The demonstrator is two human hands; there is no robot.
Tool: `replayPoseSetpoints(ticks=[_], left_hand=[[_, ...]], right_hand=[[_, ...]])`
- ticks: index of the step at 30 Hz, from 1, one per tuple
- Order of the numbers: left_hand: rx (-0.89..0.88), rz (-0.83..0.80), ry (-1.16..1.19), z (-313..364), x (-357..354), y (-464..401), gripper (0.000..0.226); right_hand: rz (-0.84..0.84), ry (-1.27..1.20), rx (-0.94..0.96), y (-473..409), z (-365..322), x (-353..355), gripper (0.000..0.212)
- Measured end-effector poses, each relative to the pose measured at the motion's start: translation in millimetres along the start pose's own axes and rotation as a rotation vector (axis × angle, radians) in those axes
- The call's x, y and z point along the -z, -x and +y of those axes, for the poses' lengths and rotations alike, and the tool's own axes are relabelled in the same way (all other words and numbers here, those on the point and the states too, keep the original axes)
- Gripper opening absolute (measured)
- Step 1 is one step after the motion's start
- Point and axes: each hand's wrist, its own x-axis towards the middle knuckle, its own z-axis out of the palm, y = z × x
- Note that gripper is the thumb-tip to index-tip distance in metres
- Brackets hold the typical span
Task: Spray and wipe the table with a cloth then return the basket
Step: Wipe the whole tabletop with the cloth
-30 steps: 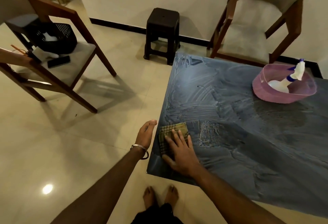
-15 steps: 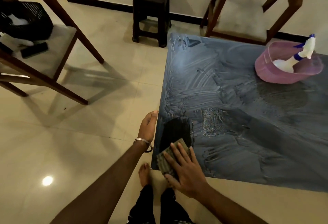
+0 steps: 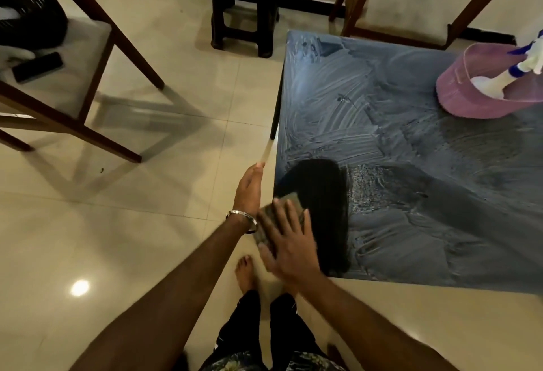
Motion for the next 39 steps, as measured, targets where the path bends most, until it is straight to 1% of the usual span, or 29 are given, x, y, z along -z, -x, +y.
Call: replayPoseSetpoints(ticks=[2,4,6,9,11,12,13,14,16,18,19,21,22,24,26,28,30,32,34,35,37,39], left_hand=[[-0.002,-0.011,-0.005,1.4,1.6,-2.7,0.032],[0.001,-0.036,-0.005,2.0,1.0,-5.3,0.035],[0.009,-0.049,-0.01,3.4,0.2,-6.8,0.038],[0.009,-0.055,-0.022,5.6,-2.1,-7.5,0.04],[0.018,-0.053,-0.015,7.0,-5.4,-9.3,0.041],[0.021,-0.048,-0.007,8.2,-8.0,-10.3,0.041],[0.024,-0.039,0.0,9.4,-10.5,-10.6,0.04],[0.022,-0.026,0.009,11.4,-13.3,-10.7,0.039],[0.016,-0.003,0.038,15.3,-19.0,-12.6,0.032],[0.012,0.007,0.034,18.8,-23.1,-15.5,0.027],[-0.001,0.018,0.018,21.1,-26.2,-18.2,0.027],[-0.027,0.043,-0.017,26.0,-31.0,-23.4,0.033],[-0.039,0.047,-0.028,29.5,-33.8,-25.3,0.033],[-0.068,0.037,-0.046,36.7,-40.8,-28.1,0.03],[-0.1,0.034,-0.061,44.7,-51.0,-30.9,0.031],[-0.139,0.039,-0.063,50.7,-61.0,-34.7,0.034],[-0.162,0.037,-0.071,55.2,-71.6,-40.7,0.035],[-0.177,0.046,-0.078,59.4,-80.7,-46.2,0.034],[-0.181,0.051,-0.064,62.8,-86.5,-52.3,0.031],[-0.179,0.055,-0.059,63.6,-88.5,-56.1,0.032],[-0.171,0.061,-0.045,64.8,-91.6,-64.7,0.033],[-0.174,0.072,-0.042,65.0,-92.1,-73.2,0.031]], right_hand=[[0.008,0.009,0.046,40.8,-2.2,-13.6,0.072],[0.015,0.016,-0.007,63.2,23.6,-13.1,0.078],[0.024,0.032,-0.161,69.8,66.1,-3.5,0.077],[0.015,-0.013,-0.49,53.8,120.9,20.4,0.073],[0.05,-0.064,-0.625,24.5,130.3,31.4,0.076],[0.072,-0.064,-0.644,7.1,124.9,34.4,0.077],[0.086,-0.045,-0.624,-9.4,112.8,36.2,0.078],[0.09,-0.021,-0.56,-23.4,96.2,36.3,0.078],[0.075,0.025,-0.348,-33.1,53.1,28.8,0.077],[0.054,0.039,-0.096,-15.8,12.0,14.7,0.074],[0.029,0.037,0.007,0.5,1.1,7.4,0.072],[0.0,0.032,0.124,34.1,10.0,-3.0,0.074],[-0.001,0.024,0.12,47.8,28.9,-5.7,0.078],[0.008,0.003,-0.003,64.9,83.4,-0.3,0.082],[0.044,0.011,-0.219,68.5,149.1,15.4,0.078],[0.048,-0.001,-0.443,53.9,202.8,35.7,0.075],[0.075,-0.041,-0.603,23.1,230.5,52.6,0.077],[0.127,-0.077,-0.69,-15.5,227.1,62.1,0.08],[0.143,-0.077,-0.681,-50.4,199.5,65.1,0.081],[0.151,-0.068,-0.628,-62.9,179.2,64.1,0.081],[0.153,-0.035,-0.427,-76.1,132.7,57.7,0.08],[0.072,0.003,-0.116,-73.8,95.9,49.7,0.077]])
